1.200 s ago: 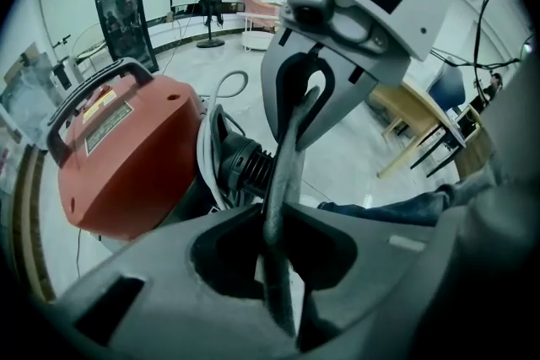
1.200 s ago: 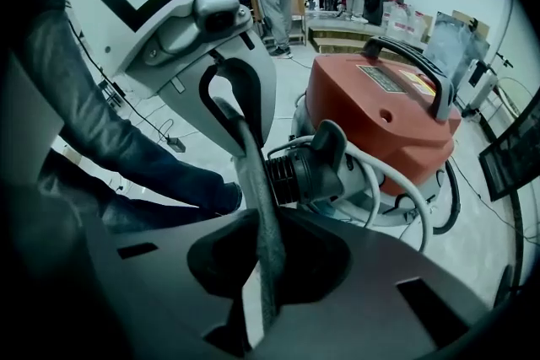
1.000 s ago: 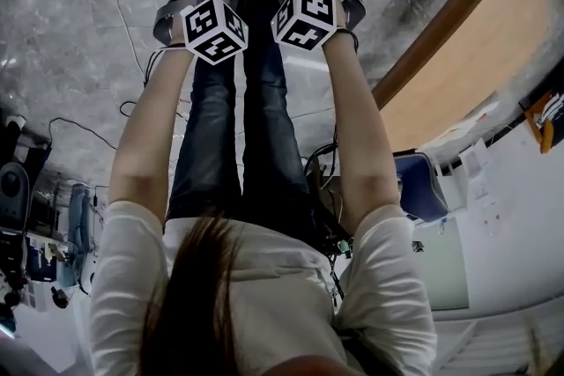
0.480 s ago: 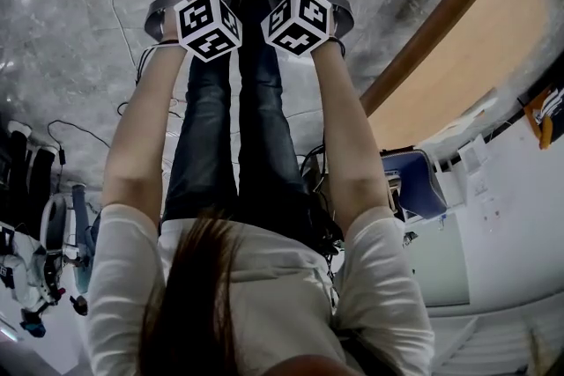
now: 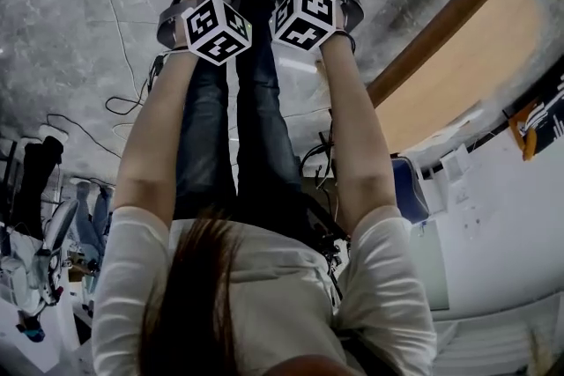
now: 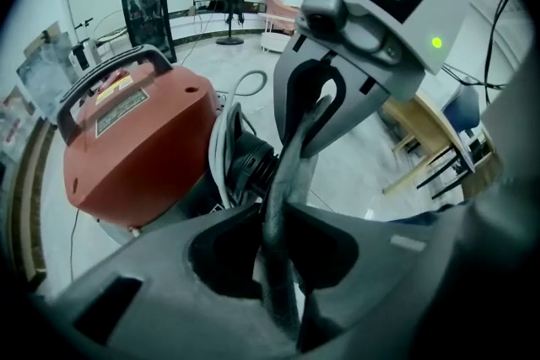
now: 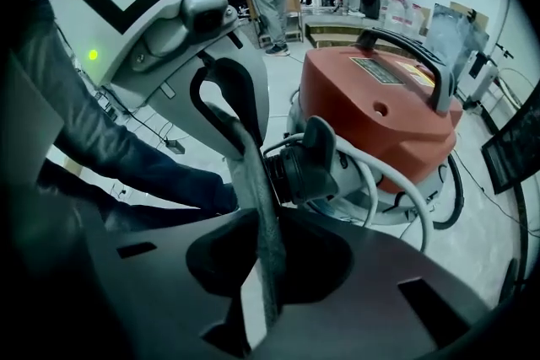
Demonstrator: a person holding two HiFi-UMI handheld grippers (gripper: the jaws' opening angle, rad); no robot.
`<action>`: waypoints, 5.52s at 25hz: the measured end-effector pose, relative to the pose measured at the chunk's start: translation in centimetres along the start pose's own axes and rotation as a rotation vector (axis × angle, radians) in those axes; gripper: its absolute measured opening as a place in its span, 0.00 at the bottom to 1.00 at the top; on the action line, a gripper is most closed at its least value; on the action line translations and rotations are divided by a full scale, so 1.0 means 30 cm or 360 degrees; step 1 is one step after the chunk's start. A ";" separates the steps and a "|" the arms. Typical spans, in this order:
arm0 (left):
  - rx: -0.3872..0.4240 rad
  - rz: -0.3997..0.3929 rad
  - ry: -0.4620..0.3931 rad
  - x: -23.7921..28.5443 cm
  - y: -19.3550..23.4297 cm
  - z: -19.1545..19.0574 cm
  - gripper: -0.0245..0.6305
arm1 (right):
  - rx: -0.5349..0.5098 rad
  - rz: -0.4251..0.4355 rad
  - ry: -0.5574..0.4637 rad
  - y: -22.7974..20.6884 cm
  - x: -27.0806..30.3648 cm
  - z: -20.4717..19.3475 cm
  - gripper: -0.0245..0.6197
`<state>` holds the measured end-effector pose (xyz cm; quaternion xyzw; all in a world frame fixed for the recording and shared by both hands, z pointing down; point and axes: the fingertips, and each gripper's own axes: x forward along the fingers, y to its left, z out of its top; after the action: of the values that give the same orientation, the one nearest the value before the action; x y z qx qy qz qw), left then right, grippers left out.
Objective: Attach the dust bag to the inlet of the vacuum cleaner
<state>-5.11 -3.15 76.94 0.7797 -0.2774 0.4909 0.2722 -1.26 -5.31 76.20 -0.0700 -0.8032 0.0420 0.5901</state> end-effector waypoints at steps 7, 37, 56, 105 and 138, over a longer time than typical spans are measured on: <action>0.0108 -0.0044 0.0004 0.033 -0.030 0.018 0.15 | 0.0029 0.0008 -0.0033 0.007 0.010 -0.045 0.12; 0.0267 -0.0139 0.0029 0.001 -0.080 0.014 0.15 | 0.0111 0.0052 -0.0076 0.062 -0.011 -0.047 0.12; 0.0339 -0.0200 0.0053 -0.004 -0.081 0.023 0.15 | 0.0216 -0.0006 -0.0062 0.065 -0.024 -0.052 0.12; -0.0714 0.0337 -0.1007 -0.888 0.031 0.454 0.06 | 0.1197 -0.0535 -0.1208 -0.031 -0.945 0.231 0.04; -0.0538 0.0512 -0.1504 -1.793 -0.228 0.807 0.06 | 0.0900 -0.0899 -0.1600 0.291 -1.942 0.344 0.04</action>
<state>-5.03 -6.36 17.64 0.8088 -0.5615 0.0697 0.1605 6.55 -5.97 16.92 0.3306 -0.9273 0.1229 0.1256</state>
